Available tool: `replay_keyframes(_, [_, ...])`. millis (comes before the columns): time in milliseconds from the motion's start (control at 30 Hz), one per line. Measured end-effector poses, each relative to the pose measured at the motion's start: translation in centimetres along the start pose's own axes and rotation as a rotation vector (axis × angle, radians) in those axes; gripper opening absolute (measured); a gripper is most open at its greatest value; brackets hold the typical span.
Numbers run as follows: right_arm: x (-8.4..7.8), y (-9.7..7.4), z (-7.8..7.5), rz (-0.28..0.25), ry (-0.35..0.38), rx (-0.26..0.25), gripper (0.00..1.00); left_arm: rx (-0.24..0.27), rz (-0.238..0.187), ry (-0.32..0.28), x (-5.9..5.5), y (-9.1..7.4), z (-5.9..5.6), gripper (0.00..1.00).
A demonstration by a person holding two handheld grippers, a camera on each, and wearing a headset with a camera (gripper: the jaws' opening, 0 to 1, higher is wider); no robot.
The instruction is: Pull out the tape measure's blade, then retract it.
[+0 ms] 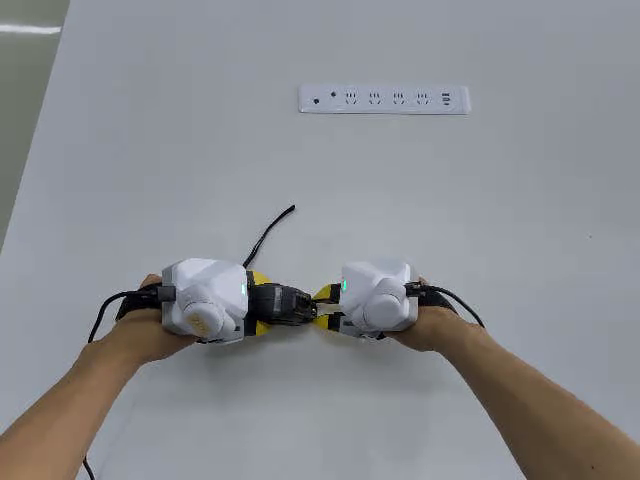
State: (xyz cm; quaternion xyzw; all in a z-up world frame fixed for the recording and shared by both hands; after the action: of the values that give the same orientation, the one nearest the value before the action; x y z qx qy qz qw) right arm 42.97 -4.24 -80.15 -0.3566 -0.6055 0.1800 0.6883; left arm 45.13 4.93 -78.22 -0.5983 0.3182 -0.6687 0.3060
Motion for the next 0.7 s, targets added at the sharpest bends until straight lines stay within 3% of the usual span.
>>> replay_keyframes(700, [0.01, -0.07, -0.07, -0.009, -0.046, 0.010, 0.11, -0.005, -0.003, -0.011, -0.07, -0.10, 0.01, 0.31])
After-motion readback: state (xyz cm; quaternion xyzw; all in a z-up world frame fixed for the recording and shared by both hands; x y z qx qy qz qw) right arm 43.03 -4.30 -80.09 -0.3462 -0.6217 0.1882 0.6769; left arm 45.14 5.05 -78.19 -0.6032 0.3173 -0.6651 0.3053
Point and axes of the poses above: the centre of the closed fingertips' face, and the gripper's own axes: y roughly forward along the fingers, z roughly to its left, x roughly out of its top, the point moved 4 cm from there along -y, roughly backward along the fingers
